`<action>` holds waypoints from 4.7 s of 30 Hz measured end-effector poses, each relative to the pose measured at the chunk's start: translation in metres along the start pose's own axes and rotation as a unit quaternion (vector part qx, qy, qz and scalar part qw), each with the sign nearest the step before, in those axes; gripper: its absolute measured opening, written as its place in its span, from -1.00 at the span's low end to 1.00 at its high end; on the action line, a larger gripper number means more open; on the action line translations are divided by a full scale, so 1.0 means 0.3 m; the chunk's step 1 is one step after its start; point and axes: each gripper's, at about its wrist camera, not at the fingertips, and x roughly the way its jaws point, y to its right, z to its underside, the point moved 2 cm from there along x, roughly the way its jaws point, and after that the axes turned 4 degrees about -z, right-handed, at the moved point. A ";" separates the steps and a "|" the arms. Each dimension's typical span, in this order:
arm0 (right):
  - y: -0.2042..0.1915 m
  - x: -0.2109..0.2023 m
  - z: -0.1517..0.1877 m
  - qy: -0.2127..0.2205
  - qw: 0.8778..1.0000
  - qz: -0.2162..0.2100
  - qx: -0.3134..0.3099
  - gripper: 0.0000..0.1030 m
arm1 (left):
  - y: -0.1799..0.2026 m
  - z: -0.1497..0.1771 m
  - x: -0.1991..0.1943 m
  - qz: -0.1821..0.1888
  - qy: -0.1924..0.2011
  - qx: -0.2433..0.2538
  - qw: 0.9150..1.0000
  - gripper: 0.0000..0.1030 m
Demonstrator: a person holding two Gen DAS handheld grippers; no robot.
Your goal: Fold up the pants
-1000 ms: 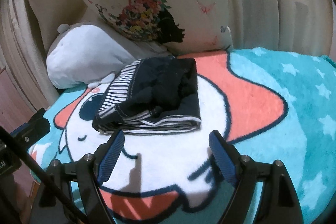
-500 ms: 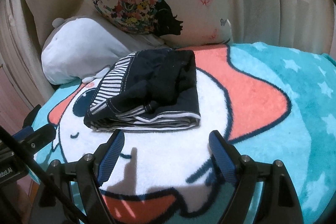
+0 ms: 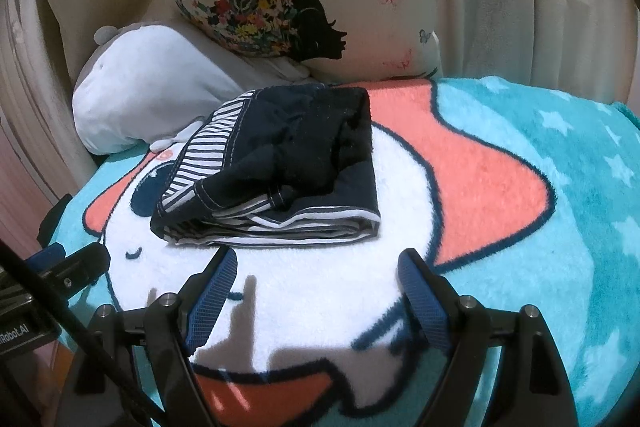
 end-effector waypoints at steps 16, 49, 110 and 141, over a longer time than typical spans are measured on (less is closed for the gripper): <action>0.002 0.006 0.000 -0.004 1.000 0.003 -0.001 0.69 | -0.002 0.005 0.016 0.005 -0.013 -0.001 1.000 1.00; -0.005 0.021 0.008 -0.011 1.000 0.006 -0.005 0.70 | -0.012 0.020 0.040 0.010 -0.023 -0.009 1.000 1.00; 0.002 0.026 0.016 -0.014 1.000 0.008 -0.002 0.72 | -0.039 0.072 0.145 0.003 -0.050 -0.010 0.999 1.00; 0.007 0.021 0.012 -0.014 1.000 0.007 0.000 0.73 | -0.031 0.094 0.167 -0.021 -0.046 0.017 0.999 1.00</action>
